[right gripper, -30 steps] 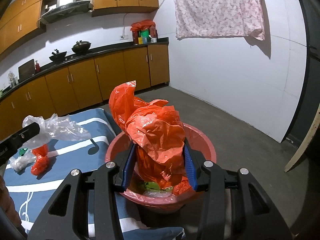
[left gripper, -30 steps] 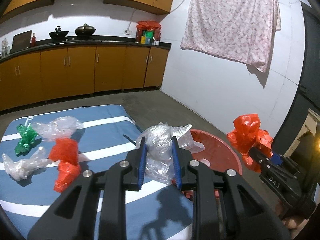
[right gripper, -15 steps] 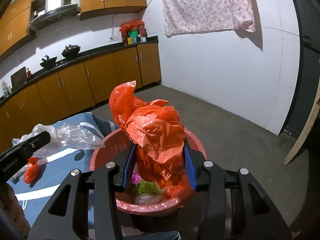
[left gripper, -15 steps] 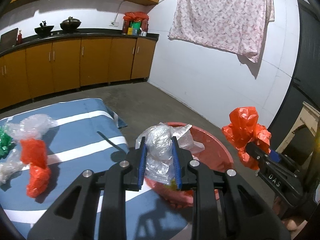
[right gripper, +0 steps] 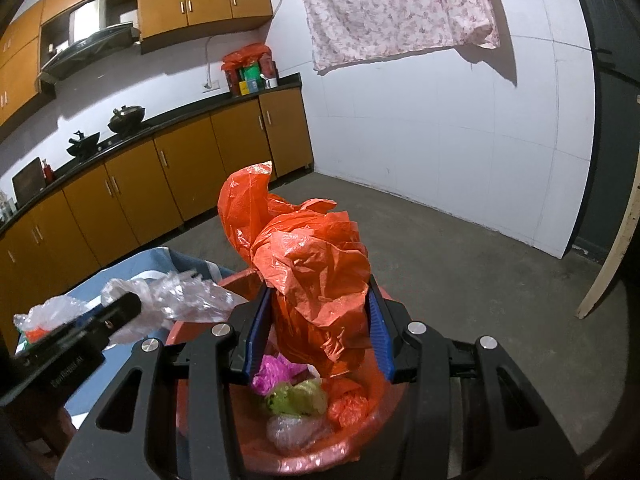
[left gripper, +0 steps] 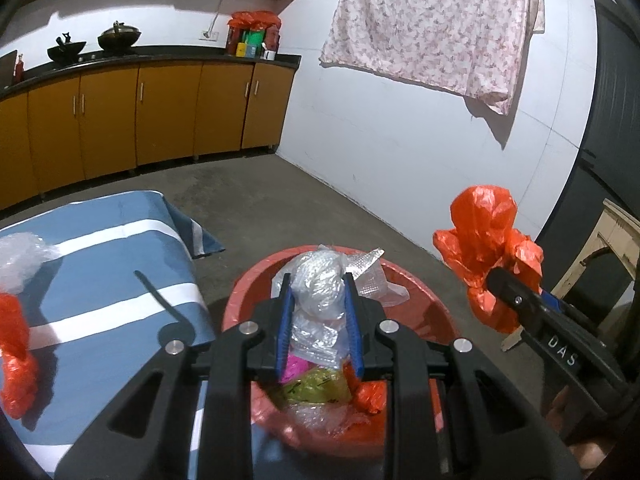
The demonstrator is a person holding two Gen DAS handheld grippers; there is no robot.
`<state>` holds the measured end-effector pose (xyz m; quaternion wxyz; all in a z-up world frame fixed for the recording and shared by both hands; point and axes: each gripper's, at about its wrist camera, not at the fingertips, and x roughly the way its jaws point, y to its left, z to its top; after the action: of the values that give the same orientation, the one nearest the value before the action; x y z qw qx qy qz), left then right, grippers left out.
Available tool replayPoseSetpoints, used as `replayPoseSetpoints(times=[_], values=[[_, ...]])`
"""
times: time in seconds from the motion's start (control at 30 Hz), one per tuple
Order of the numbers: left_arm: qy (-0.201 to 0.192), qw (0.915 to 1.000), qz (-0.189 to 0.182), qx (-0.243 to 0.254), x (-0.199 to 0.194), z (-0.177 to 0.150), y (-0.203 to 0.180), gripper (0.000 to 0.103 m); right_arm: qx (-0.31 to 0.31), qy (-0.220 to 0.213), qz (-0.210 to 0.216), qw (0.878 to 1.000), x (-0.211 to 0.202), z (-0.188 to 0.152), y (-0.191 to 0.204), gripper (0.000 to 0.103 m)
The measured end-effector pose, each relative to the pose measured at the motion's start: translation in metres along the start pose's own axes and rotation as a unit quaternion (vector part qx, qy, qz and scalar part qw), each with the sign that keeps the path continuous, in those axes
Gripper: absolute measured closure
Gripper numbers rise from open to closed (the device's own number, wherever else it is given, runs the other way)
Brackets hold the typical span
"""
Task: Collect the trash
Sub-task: 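Carry both bags over the basket and open both tools to release them, then grasp another clear plastic bag with the left tool while the right tool grasps a red bag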
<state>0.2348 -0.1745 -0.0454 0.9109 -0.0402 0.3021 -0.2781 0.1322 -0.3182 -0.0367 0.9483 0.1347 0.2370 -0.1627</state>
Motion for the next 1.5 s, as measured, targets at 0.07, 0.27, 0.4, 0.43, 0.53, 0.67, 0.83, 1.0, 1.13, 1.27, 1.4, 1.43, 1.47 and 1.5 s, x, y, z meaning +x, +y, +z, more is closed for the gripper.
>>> replayPoseSetpoints(times=[0.07,0.27,0.4,0.43,0.53,0.67,0.83,1.0,1.13,1.27,1.4,1.43,1.47,1.5], values=[[0.005,1.0,-0.001,-0.001,0.008,0.001,-0.001,0.078,0.005,0.002,0.004,1.0,0.005,0.001,-0.001,0.058],[0.028,0.9995,-0.001,-0.014,0.025,-0.002,0.004,0.062,0.024,0.013,0.019,0.999,0.014,0.001,-0.01,0.046],[0.034,0.9993,0.006,-0.017,0.025,-0.008,0.01,0.055,0.025,0.015,0.021,0.999,0.012,-0.001,-0.013,0.038],[0.035,0.9992,0.008,-0.02,0.025,-0.009,0.011,0.054,0.026,0.015,0.021,0.999,0.01,-0.002,-0.015,0.034],[0.033,0.9989,0.02,-0.028,0.014,-0.011,0.021,0.045,0.026,0.008,0.015,1.0,0.003,-0.003,-0.018,0.021],[0.02,0.9983,0.049,-0.023,-0.007,-0.016,0.033,0.029,0.014,-0.002,0.005,1.0,-0.008,-0.008,-0.014,0.008],[0.0,0.9958,0.091,-0.014,-0.041,-0.024,0.048,0.017,0.002,-0.001,0.015,1.0,-0.012,-0.008,-0.001,0.006],[-0.022,0.9893,0.144,-0.001,-0.081,-0.032,0.068,0.008,-0.014,0.005,0.042,0.999,-0.017,-0.013,0.027,0.004],[-0.035,0.9801,0.195,-0.006,-0.111,-0.038,0.093,0.006,-0.035,0.016,0.071,0.997,-0.02,-0.017,0.055,0.003],[-0.037,0.967,0.251,-0.016,-0.143,-0.052,0.131,0.005,-0.074,0.025,0.103,0.992,-0.024,-0.026,0.093,0.003],[-0.031,0.9475,0.316,-0.038,-0.176,-0.069,0.179,0.005,-0.107,0.037,0.131,0.985,-0.026,-0.036,0.132,0.003],[-0.031,0.9434,0.327,-0.045,-0.183,-0.072,0.189,0.005,-0.117,0.044,0.143,0.982,-0.025,-0.041,0.145,0.003],[-0.031,0.9382,0.34,-0.056,-0.192,-0.076,0.201,0.005,-0.123,0.048,0.15,0.98,-0.025,-0.044,0.153,0.003],[-0.031,0.9348,0.348,-0.063,-0.197,-0.078,0.208,0.005,-0.13,0.054,0.16,0.977,-0.024,-0.048,0.165,0.003]])
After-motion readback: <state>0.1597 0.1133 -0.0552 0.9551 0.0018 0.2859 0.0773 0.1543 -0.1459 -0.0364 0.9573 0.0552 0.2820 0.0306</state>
